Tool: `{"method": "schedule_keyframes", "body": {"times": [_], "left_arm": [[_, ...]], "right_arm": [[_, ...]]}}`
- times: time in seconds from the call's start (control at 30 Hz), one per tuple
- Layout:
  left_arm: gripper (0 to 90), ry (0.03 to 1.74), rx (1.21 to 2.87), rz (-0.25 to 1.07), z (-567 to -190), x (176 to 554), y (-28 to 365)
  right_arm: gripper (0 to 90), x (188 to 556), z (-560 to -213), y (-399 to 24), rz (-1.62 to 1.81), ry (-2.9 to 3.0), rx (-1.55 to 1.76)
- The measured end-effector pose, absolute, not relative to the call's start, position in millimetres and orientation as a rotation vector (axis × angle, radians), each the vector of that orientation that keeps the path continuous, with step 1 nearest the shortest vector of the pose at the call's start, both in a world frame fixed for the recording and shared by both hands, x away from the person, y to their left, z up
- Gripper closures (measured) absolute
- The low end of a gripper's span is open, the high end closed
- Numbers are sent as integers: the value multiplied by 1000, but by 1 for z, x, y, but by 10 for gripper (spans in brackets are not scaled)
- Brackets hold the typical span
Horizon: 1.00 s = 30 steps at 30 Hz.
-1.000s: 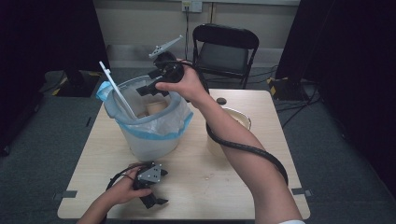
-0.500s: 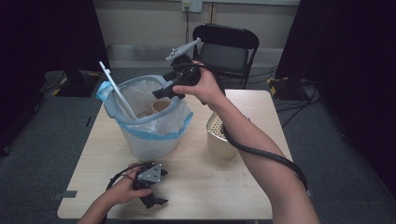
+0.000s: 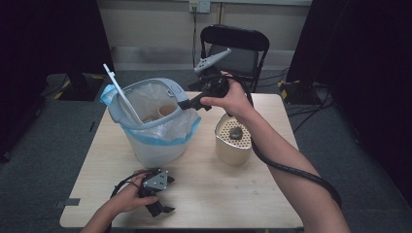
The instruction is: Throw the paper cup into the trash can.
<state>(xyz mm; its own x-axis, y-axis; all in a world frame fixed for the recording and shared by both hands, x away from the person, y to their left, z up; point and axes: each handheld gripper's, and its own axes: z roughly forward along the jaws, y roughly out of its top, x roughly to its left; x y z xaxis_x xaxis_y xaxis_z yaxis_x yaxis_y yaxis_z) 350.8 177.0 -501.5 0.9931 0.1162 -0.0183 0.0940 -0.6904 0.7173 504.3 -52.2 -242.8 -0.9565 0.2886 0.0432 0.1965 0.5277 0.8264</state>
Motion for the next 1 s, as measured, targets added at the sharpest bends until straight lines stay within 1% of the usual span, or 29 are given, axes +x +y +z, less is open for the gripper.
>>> {"method": "schedule_keyframes", "body": {"times": [0.27, 1.0], "left_arm": [[0, 145, 2338, 36, -501, 351, 177], [0, 145, 2338, 36, -501, 351, 177]], "right_arm": [[147, 499, -247, -67, 1437, 2642, 446], [142, 482, -275, -92, 1365, 2670, 487]]}}
